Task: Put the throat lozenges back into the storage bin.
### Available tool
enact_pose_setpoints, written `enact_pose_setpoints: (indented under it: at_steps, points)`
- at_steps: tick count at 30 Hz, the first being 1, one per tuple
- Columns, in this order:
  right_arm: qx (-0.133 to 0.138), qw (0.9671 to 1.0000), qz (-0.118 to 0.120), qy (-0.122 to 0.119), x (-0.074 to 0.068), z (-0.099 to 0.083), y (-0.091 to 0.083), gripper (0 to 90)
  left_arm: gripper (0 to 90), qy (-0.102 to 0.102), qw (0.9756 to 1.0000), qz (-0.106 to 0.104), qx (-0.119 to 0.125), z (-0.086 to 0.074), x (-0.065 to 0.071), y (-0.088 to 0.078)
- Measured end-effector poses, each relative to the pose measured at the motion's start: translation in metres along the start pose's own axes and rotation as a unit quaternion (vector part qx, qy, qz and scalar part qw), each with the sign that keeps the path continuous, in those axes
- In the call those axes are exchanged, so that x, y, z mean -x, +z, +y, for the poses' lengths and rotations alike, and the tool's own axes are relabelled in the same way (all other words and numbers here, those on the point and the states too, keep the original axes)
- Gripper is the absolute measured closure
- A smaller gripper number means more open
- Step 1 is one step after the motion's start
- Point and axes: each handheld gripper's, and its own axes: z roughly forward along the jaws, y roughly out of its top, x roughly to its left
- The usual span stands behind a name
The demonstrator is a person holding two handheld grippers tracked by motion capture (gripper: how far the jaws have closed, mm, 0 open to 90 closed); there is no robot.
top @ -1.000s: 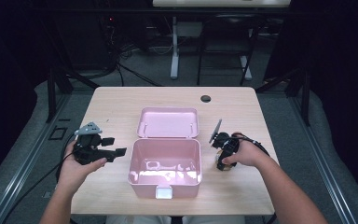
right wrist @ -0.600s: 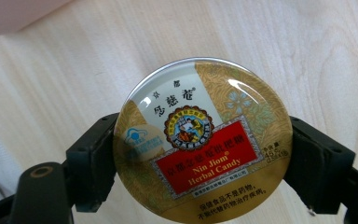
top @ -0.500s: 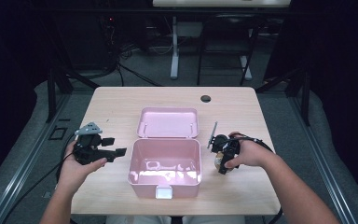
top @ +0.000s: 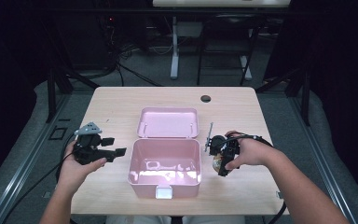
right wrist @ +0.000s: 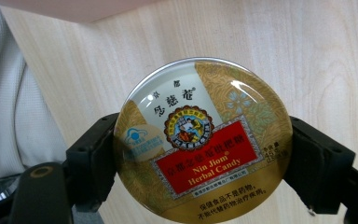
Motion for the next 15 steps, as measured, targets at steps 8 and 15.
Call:
enact_pose_setpoints:
  at_steps: [8, 15]
  points:
    - [0.004, 0.9998, -0.005, -0.021, -0.009, 0.006, -0.016, 19.9, 29.6, -0.001, 1.0, 0.0, -0.002, 0.0, 0.0, 0.0]
    - [0.009, 0.9994, -0.005, -0.032, -0.013, 0.013, -0.032, 19.9, 29.7, -0.002, 1.0, -0.001, -0.002, 0.0, -0.001, 0.001]
